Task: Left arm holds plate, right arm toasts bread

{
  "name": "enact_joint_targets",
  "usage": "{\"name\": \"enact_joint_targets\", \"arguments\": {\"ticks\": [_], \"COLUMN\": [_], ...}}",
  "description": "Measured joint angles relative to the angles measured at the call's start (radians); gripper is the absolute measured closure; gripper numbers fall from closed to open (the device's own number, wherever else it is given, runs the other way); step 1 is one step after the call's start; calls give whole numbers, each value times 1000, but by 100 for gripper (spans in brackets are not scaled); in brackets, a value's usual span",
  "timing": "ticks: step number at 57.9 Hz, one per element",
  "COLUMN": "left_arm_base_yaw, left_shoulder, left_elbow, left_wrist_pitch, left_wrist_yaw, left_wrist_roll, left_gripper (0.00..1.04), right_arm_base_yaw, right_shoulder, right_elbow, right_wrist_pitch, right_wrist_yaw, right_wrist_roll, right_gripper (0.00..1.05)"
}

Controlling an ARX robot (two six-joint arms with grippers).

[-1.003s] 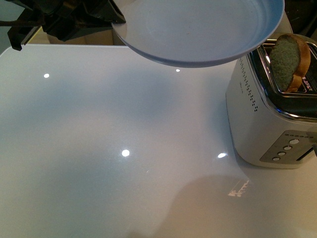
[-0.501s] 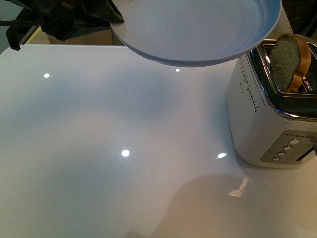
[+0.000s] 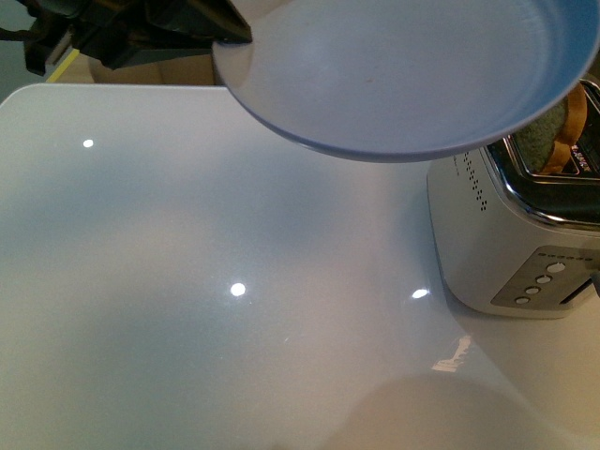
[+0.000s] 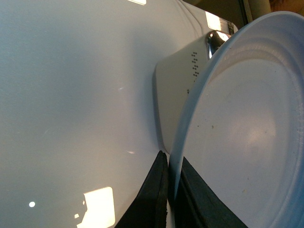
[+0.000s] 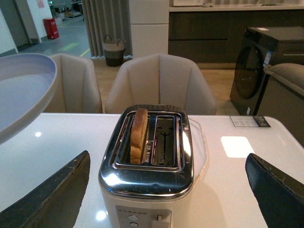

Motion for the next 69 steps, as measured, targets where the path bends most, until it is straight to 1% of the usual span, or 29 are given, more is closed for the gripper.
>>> {"name": "enact_joint_targets", "arguments": {"ticks": [9, 11, 13, 19, 27, 35, 41, 49, 69], "left_arm_base_yaw": [120, 152, 204, 291, 379, 453, 490, 523, 526], "left_shoulder": [12, 23, 48, 112, 217, 360, 458, 555, 650], "left_elbow": [6, 12, 21, 35, 55, 89, 98, 98, 98], "left_wrist_pitch": [-16, -23, -27, -25, 21, 69, 93, 138, 245], "left_wrist_yaw": [-19, -27, -33, -34, -27, -52, -84, -86, -53], "left_wrist_roll": [73, 91, 120, 167, 229, 286, 304, 304, 280], "left_gripper": [102, 102, 102, 102, 102, 102, 102, 102, 102], "right_arm_base_yaw": [0, 0, 0, 0, 0, 0, 0, 0, 0], "right_shoulder": [0, 0, 0, 0, 0, 0, 0, 0, 0], "right_elbow": [0, 0, 0, 0, 0, 0, 0, 0, 0], "right_wrist_pitch": [0, 0, 0, 0, 0, 0, 0, 0, 0], "right_wrist_yaw": [0, 0, 0, 0, 0, 0, 0, 0, 0], "right_wrist_roll": [0, 0, 0, 0, 0, 0, 0, 0, 0], "right_gripper": [9, 9, 9, 9, 9, 9, 9, 9, 9]}}
